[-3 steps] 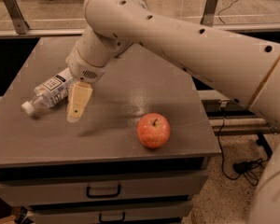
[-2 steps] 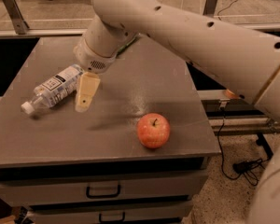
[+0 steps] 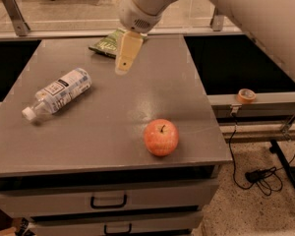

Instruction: Knock blue plastic bottle over

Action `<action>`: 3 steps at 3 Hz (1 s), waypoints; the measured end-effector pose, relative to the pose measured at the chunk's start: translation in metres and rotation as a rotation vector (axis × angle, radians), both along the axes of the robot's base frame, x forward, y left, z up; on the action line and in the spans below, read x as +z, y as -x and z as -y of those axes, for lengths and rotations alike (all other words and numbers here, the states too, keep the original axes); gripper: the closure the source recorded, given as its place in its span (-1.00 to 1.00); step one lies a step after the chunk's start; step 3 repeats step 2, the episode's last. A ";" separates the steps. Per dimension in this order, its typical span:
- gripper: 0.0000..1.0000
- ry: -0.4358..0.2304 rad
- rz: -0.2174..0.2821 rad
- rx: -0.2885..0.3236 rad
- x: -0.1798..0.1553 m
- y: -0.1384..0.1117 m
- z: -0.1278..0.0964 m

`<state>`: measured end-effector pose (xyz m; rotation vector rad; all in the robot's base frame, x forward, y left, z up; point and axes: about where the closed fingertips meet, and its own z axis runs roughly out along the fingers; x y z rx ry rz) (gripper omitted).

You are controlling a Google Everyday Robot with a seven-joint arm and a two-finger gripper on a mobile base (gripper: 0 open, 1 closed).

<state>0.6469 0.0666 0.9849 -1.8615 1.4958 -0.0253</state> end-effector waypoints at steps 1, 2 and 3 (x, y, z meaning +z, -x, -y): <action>-1.00 0.005 0.122 -0.073 0.048 -0.020 0.047; -1.00 0.002 0.135 -0.078 0.055 -0.022 0.050; -1.00 0.002 0.135 -0.078 0.055 -0.022 0.050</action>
Offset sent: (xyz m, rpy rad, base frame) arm 0.0188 -0.0431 0.0437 -0.0051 -0.1120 -0.0664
